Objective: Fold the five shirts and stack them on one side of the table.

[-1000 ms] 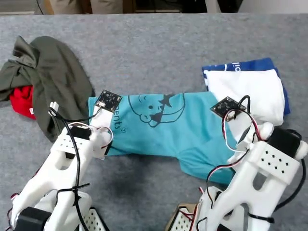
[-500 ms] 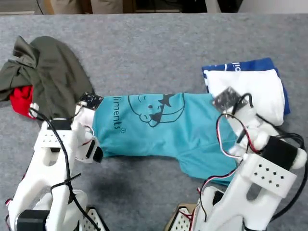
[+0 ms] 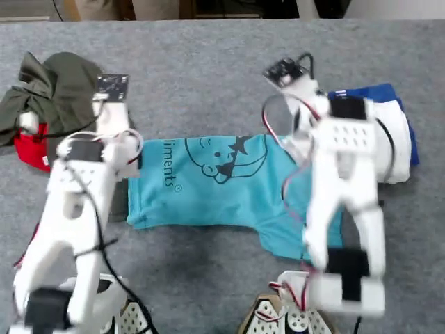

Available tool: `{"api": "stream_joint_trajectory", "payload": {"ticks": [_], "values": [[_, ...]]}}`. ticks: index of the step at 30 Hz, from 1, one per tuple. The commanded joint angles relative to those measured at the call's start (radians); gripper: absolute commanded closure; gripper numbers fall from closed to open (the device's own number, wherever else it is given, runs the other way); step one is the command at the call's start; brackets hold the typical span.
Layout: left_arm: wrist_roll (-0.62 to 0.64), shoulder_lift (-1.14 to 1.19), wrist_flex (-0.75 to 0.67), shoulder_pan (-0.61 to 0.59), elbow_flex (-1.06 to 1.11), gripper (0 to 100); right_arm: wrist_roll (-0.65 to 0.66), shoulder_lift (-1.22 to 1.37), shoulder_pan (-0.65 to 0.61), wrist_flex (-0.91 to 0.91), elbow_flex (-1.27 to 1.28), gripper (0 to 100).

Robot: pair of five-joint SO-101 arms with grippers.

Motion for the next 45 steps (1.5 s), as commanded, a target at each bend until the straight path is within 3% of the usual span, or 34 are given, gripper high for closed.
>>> {"api": "stream_joint_trajectory", "payload": {"ticks": [1, 7, 18, 20, 29, 31, 33, 36, 39, 45], "values": [[0.063, 0.165, -0.218, 0.028, 0.002, 97, -0.018, 0.263, -0.018, -0.009, -0.222, 99.5], [0.054, 0.415, -0.434, -0.012, -0.011, 98, -0.018, 0.608, 0.056, 0.025, -0.522, 99.6], [0.021, 0.374, -0.408, -0.026, -0.04, 98, -0.017, 0.8, 0.094, 0.315, -1.179, 99.6], [0.0, 0.325, -0.348, -0.026, -0.046, 98, -0.017, 0.785, 0.087, 0.316, -1.228, 99.6], [-0.098, -0.079, 0.091, 0.011, -0.041, 97, -0.017, 0.463, 0.035, 0.316, -0.952, 99.6], [-0.091, -0.113, 0.17, 0.012, -0.029, 93, -0.015, 0.378, 0.028, 0.313, -0.857, 99.6], [-0.06, -0.107, 0.16, 0.012, 0.009, 86, -0.011, 0.308, 0.018, 0.31, -0.774, 99.6], [0.02, -0.058, 0.035, -0.028, 0.086, 77, -0.011, 0.246, 0.005, 0.308, -0.699, 99.6], [0.052, 0.031, -0.06, -0.077, 0.095, 75, -0.011, 0.226, 0.004, 0.308, -0.673, 99.6], [0.054, 0.228, -0.068, -0.074, -0.026, 75, -0.017, 0.222, 0.002, 0.31, -0.667, 99.6]]}}
